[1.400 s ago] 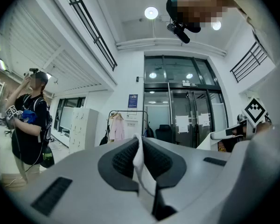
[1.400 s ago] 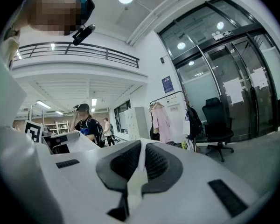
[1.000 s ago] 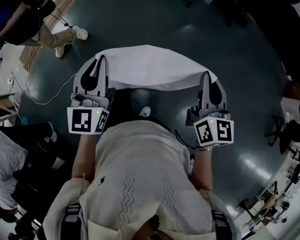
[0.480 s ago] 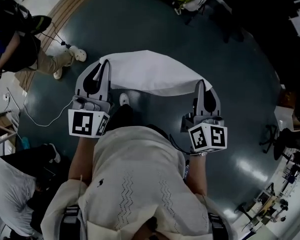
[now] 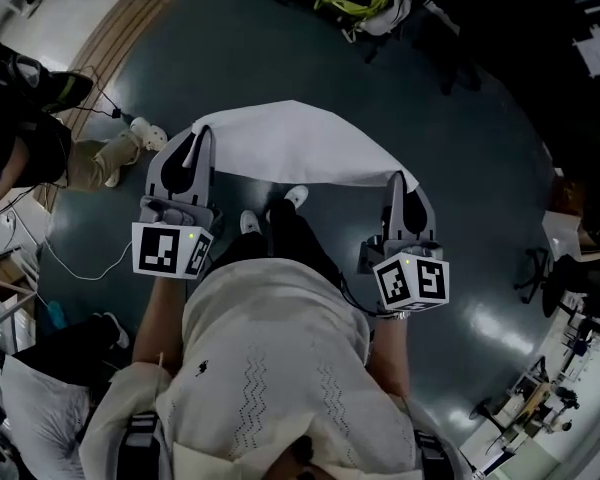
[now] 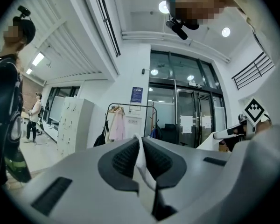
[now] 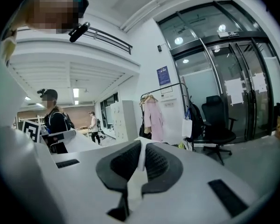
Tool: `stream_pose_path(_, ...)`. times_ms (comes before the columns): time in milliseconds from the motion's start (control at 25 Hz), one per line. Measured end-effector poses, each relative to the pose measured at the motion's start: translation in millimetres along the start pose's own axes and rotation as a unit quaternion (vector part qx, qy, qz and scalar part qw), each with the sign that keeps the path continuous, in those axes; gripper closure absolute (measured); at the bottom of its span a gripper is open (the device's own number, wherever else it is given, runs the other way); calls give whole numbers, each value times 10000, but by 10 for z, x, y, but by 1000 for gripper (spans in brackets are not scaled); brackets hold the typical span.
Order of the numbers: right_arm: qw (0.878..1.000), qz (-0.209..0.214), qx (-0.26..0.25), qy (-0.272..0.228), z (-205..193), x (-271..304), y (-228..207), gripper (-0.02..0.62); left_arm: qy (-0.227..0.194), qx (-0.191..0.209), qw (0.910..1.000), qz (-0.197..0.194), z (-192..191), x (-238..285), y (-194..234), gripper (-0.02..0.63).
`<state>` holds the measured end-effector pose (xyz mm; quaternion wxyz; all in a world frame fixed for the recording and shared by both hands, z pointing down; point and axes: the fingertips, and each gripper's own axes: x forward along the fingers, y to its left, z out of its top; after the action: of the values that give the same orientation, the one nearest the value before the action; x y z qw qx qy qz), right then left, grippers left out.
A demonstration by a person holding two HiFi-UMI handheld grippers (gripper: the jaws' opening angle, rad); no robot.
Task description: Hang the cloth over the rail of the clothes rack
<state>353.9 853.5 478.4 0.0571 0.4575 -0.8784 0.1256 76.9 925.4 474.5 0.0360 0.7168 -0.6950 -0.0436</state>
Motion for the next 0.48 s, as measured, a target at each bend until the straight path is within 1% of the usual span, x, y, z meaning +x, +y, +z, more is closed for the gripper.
stream_pose_path(120,10000,5,28,28,-11,277,-104,575,150,52,9999,-25,-104,255,52,578)
stream_pose_path(280,9999,98,105,83,-30,804,-270,575,237,146,9996,-3,-177,664,202,578)
stream_pose_path(360,9997,153,146,89,7,1117,-360,575,271,201,9994,27,-182,937,302,578)
stream_pose_path(480,9995,241,162,94,146,1667,-544,575,276,260,9993,61,-153,1493,437,578)
